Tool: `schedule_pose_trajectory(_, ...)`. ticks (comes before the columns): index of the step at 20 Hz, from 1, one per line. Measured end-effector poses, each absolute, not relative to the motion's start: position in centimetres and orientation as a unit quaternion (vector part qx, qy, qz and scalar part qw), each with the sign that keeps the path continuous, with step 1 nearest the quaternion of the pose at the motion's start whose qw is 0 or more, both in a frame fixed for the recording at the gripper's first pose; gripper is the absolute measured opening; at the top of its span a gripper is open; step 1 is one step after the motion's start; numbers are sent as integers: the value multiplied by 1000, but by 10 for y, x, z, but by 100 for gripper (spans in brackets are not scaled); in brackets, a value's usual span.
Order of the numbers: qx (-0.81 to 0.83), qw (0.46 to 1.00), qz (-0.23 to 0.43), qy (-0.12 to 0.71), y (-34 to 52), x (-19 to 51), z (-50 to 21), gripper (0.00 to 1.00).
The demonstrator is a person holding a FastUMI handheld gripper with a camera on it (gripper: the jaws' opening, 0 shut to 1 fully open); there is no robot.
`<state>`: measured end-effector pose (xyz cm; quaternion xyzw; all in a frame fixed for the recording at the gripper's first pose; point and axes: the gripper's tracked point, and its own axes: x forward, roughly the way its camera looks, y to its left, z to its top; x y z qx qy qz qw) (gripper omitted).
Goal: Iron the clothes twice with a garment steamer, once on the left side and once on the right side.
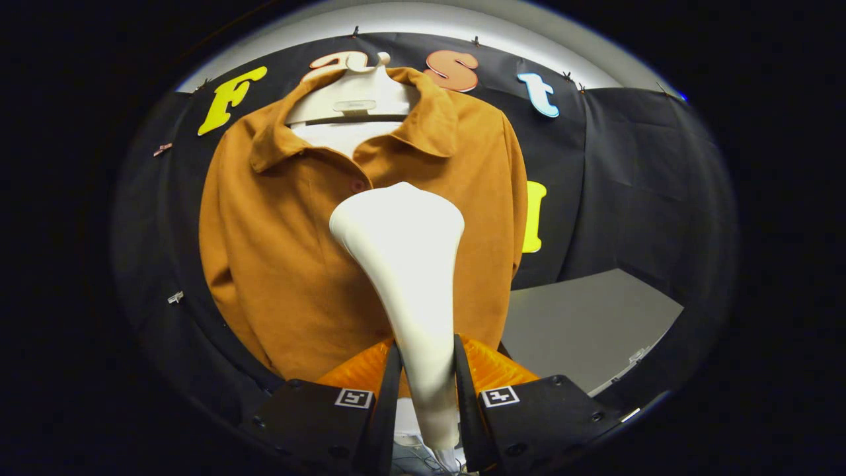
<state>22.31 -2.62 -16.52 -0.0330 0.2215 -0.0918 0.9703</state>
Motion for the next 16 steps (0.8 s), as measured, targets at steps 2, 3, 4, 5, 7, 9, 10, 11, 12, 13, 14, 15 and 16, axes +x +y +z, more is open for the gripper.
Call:
schedule_pose_trajectory(2,-34,974,-76,210,-8,223,-159,45)
schedule_pose_trajectory(3,-35,975,-69,206,1,224,-157,45)
schedule_pose_trajectory(4,-35,977,-63,203,9,224,-156,45)
schedule_pose_trajectory(5,-33,977,-57,201,17,225,-155,45)
schedule_pose_trajectory(7,-31,978,-43,203,35,226,-159,45)
schedule_pose_trajectory(9,-34,977,-31,207,50,227,-164,45)
schedule_pose_trajectory(10,-36,977,-26,211,56,229,-167,45)
schedule_pose_trajectory(11,-39,976,-23,214,60,229,-170,45)
schedule_pose_trajectory(12,-40,975,-22,218,62,229,-173,45)
schedule_pose_trajectory(13,-40,974,-23,220,63,230,-176,45)
schedule_pose_trajectory(14,-39,974,-25,222,64,230,-177,45)
schedule_pose_trajectory(15,-39,974,-27,223,64,231,-178,45)
schedule_pose_trajectory(16,-39,974,-28,223,65,232,-179,45)
